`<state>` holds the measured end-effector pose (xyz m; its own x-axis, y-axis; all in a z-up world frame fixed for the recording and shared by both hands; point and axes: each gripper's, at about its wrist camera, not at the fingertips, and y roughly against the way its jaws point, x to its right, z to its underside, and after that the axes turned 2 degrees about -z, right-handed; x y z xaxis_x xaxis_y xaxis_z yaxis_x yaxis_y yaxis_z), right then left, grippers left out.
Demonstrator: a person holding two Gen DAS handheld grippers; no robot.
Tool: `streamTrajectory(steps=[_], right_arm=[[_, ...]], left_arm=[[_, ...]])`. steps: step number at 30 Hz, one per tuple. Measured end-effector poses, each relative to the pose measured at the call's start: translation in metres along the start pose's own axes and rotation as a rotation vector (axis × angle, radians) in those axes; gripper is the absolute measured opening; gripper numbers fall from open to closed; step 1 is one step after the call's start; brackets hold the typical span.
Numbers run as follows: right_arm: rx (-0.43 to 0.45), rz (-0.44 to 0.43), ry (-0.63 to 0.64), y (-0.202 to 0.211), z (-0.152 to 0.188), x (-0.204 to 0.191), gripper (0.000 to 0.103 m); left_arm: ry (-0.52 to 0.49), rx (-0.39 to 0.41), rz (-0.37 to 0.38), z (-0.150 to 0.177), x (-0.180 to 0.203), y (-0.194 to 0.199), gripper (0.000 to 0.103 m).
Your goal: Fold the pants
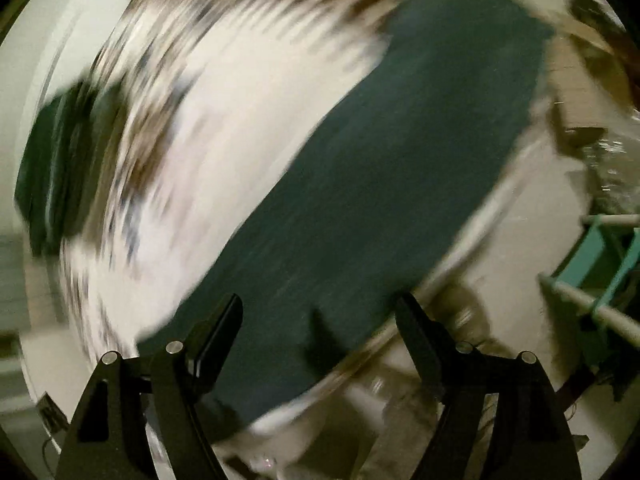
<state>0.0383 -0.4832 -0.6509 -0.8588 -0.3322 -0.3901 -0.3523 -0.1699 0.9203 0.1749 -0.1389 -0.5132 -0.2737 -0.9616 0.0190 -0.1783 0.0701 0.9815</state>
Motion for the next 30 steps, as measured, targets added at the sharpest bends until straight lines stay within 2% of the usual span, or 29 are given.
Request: streamTrajectory(steps=[4,7,9,11,13,15,17,18,19,23,28,30], right_arm=[[0.1,0.019,-0.113,0.029,-0.078,0.079,0.081],[0.164,0.002,-0.127,0.048,-0.126,0.115,0.077],[0.179,0.003,-0.101,0.052,-0.16,0.124,0.076],[0.141,0.032,-0.075,0.045,-0.186,0.126,0.073],[0.119,0.029,-0.03,0.04,-0.205,0.122,0.07],[0.085,0.083,0.048,0.029,-0.219,0.113,0.069],[0.033,0.136,0.103,0.012,-0.228,0.109,0.065],[0.016,0.135,0.122,0.006,-0.225,0.105,0.048],[0.002,0.16,0.163,0.0,-0.225,0.101,0.021],[0.069,0.209,0.245,0.008,-0.216,0.088,0.015],[0.111,0.165,0.16,0.035,-0.207,0.099,0.014],[0.1,0.172,0.134,0.032,-0.206,0.107,0.014]], left_arm=[[-0.092,-0.083,0.006,-0.016,0.097,-0.037,0.09],[-0.107,-0.111,0.007,-0.028,0.139,-0.05,0.09],[-0.112,-0.099,0.001,-0.034,0.163,-0.053,0.09],[-0.128,-0.103,-0.022,-0.039,0.182,-0.059,0.09],[-0.145,-0.101,-0.037,-0.042,0.197,-0.062,0.09],[-0.161,-0.098,-0.048,-0.043,0.209,-0.064,0.09],[-0.179,-0.096,-0.056,-0.042,0.218,-0.066,0.09],[-0.187,-0.099,-0.06,-0.041,0.222,-0.066,0.09],[-0.193,-0.102,-0.061,-0.04,0.225,-0.066,0.09],[-0.211,-0.101,-0.063,-0.037,0.237,-0.066,0.09],[-0.219,-0.087,-0.055,-0.029,0.255,-0.056,0.09],[-0.232,-0.104,-0.064,-0.031,0.255,-0.059,0.09]])
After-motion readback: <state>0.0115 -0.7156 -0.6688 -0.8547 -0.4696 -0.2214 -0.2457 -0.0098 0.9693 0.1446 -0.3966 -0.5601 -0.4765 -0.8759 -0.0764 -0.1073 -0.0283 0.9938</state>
